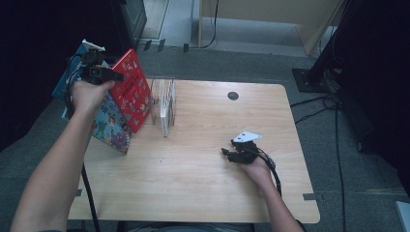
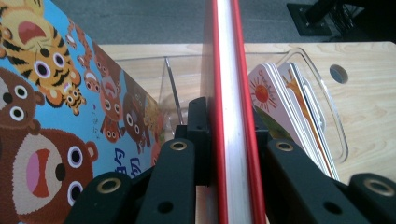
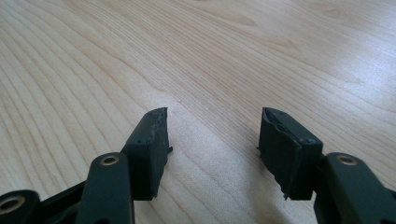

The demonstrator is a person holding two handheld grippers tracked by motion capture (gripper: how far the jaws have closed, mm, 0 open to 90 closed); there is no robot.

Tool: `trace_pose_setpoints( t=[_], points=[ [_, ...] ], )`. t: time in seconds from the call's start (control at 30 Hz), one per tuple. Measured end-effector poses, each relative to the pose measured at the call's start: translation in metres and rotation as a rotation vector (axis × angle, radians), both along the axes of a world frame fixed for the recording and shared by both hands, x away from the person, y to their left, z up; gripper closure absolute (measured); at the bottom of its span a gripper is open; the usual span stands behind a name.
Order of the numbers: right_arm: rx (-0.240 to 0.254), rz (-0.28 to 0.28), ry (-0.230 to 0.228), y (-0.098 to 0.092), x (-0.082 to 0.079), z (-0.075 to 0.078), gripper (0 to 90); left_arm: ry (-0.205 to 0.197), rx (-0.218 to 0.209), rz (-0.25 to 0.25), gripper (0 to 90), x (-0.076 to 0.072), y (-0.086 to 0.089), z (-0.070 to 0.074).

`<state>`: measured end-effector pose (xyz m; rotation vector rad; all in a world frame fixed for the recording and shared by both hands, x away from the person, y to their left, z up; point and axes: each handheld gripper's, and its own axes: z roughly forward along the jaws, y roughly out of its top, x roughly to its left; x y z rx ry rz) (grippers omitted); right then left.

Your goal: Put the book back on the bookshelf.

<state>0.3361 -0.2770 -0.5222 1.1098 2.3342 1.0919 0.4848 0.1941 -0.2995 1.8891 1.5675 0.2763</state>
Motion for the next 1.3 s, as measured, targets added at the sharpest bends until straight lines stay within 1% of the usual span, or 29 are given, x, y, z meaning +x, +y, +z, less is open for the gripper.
trace_pose_setpoints(
  t=[0.03,0.1,0.2,0.3,0.4,0.47,0.57,0.67,0.73,0.8,0.83,0.93,1.0,1.07,1.13,1.17,1.2,1.3],
  points=[
    [0.0,-0.001,0.0,0.0,0.0,0.0,42.8,0.008,0.006,-0.004,79.8,0.0,0.0,0.0],
    [0.0,0.0,0.0,0.0,0.0,0.0,42.8,0.031,0.031,-0.015,79.7,0.0,0.0,0.001],
    [0.0,0.0,0.001,0.0,0.0,0.0,42.8,0.045,0.036,-0.015,79.3,0.0,0.001,0.001],
    [0.0,-0.001,0.0,0.0,0.0,0.0,42.8,0.06,0.029,-0.015,78.3,0.001,0.002,0.002],
    [-0.003,0.003,0.0,0.0,-0.001,0.0,42.8,0.049,0.028,-0.016,75.7,0.0,0.002,0.005],
    [-0.002,0.003,0.001,0.0,-0.001,0.0,42.8,0.054,0.04,-0.019,73.1,0.0,0.002,0.005],
    [-0.002,0.003,0.001,0.0,-0.001,0.0,42.8,0.063,0.043,-0.022,71.0,0.0,0.004,0.006],
    [-0.001,0.005,-0.001,0.0,-0.001,0.0,42.8,0.06,0.042,-0.023,64.7,-0.001,0.004,0.007],
    [-0.001,0.004,0.001,0.0,-0.001,0.0,42.8,0.073,0.031,-0.024,54.1,0.0,0.004,0.008],
    [-0.001,0.004,0.0,0.0,-0.002,0.0,42.7,0.093,0.031,-0.019,46.8,0.0,0.005,0.008],
    [-0.001,0.005,0.0,0.0,-0.002,0.0,42.7,0.095,0.032,-0.016,45.6,0.0,0.006,0.009],
    [-0.001,0.005,0.0,0.0,-0.002,0.0,42.7,0.098,0.01,-0.007,44.0,0.0,0.011,0.011],
    [-0.001,0.005,0.001,0.0,-0.002,0.0,42.7,0.097,0.013,-0.005,43.4,-0.001,0.013,0.013],
    [0.0,0.006,0.001,0.0,-0.002,0.0,42.6,0.098,0.025,-0.007,42.4,-0.002,0.013,0.016],
    [-0.001,0.007,0.0,0.0,-0.002,0.0,42.6,0.097,0.023,-0.006,41.4,-0.004,0.015,0.019],
    [-0.001,0.008,-0.001,-0.001,-0.002,0.0,42.5,0.108,-0.007,-0.009,40.9,-0.005,0.018,0.02],
    [-0.001,0.008,0.0,-0.001,-0.002,0.0,42.5,0.113,-0.016,-0.007,39.8,-0.006,0.02,0.021],
    [0.0,0.009,0.0,-0.001,-0.002,0.0,42.1,0.095,-0.006,-0.002,40.5,-0.011,0.024,0.026]
  ],
)
